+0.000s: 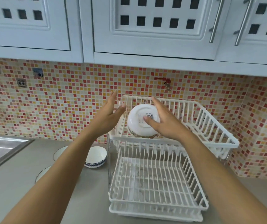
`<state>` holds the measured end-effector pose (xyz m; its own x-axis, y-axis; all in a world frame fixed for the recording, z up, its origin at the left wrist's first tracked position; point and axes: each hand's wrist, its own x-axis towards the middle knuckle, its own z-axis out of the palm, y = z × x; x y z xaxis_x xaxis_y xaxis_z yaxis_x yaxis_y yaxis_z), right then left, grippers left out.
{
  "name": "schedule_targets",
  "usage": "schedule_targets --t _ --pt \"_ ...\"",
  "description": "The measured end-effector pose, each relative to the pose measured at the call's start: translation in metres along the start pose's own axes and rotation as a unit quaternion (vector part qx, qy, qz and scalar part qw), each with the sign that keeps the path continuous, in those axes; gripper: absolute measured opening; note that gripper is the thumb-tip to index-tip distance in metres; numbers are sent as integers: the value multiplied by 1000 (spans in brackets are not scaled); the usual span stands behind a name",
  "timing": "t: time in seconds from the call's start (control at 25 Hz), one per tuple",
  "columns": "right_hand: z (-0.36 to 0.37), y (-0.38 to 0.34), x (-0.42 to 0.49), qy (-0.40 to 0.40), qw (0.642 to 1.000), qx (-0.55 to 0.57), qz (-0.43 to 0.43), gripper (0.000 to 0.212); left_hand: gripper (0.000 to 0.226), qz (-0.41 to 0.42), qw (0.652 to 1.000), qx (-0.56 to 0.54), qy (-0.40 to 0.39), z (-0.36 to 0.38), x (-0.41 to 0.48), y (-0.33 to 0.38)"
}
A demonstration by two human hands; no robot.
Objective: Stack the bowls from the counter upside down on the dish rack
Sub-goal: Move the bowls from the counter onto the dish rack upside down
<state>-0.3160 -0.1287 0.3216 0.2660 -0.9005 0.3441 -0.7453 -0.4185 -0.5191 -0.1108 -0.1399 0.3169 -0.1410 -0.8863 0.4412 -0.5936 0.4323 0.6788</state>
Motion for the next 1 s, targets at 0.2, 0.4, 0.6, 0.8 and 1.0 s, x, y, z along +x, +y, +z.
schedule_targets --t 0.2,0.4,0.6,0.8,1.0 --pt "53 -68 -1 56 996 49 -55 64 65 -19 999 40 24 -58 -38 -27" --pt "138 -117 1 7 996 53 -65 67 64 -82 994 65 16 -103 -81 -78" --pt "229 -118 -7 -99 995 11 12 70 63 -192 974 119 -22 -113 -128 -157" --pt "311 -101 -5 -184 980 19 76 71 63 -280 950 129 -51 -94 -161 -238" --pt "382 -76 21 -222 965 33 132 74 62 -360 921 123 -76 -78 -171 -304"
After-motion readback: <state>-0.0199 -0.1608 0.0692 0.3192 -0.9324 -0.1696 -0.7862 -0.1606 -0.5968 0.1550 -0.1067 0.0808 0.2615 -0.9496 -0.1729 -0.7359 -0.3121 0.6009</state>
